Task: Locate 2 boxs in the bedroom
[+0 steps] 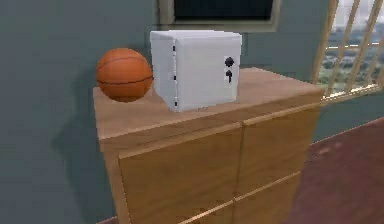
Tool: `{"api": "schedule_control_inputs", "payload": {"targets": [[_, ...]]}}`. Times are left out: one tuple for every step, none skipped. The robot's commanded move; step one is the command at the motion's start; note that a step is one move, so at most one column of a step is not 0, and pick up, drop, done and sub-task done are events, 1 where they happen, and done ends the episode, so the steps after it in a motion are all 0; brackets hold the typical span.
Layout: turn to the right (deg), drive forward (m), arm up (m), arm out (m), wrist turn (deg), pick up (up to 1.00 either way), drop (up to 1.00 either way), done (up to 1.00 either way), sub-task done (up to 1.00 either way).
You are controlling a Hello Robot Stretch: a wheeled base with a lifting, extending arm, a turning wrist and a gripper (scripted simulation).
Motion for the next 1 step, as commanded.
{"api": "schedule_control_inputs", "payload": {"targets": [[0.0,0.0,0.0,0.0,0.0,0.0,0.0,1.0,0.0]]}}
